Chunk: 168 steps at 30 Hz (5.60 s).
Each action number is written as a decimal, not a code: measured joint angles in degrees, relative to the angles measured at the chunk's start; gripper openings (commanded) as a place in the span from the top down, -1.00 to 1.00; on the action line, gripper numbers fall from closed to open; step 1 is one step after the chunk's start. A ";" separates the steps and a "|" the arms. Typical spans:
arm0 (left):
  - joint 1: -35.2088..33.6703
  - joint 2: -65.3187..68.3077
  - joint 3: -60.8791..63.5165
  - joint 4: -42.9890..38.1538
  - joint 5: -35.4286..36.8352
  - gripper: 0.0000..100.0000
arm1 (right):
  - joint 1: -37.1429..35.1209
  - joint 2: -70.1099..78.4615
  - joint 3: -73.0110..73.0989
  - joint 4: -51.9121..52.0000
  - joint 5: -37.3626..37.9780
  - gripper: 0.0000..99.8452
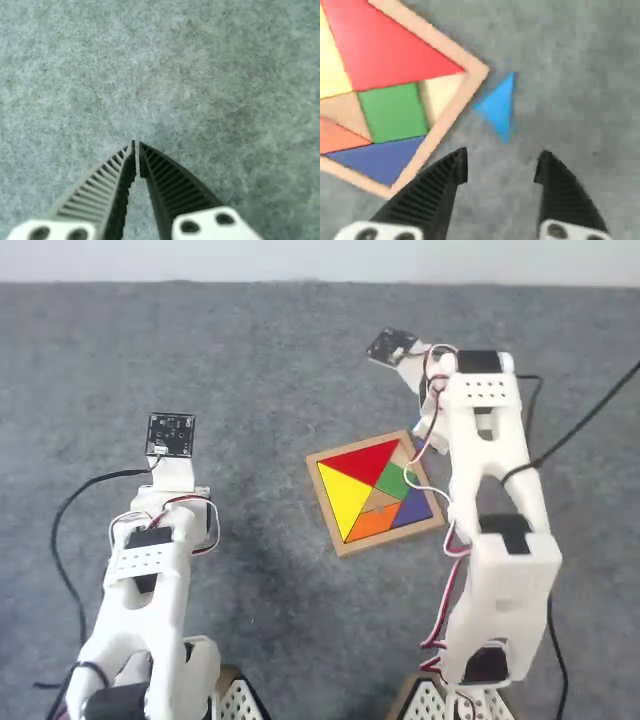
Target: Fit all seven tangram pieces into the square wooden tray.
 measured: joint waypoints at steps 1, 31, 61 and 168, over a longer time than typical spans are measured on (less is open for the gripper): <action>0.00 0.00 0.00 0.00 0.00 0.97 | 0.00 1.58 -0.97 0.00 1.05 0.43; 0.00 0.00 0.00 0.00 0.00 0.97 | -1.67 14.33 -3.87 -7.82 6.51 0.40; 0.00 0.00 0.00 0.00 0.00 0.97 | -1.23 15.30 -4.48 -6.77 -3.52 0.83; 0.00 0.00 0.00 0.00 0.00 0.97 | -17.49 11.69 -14.42 8.18 -30.15 0.68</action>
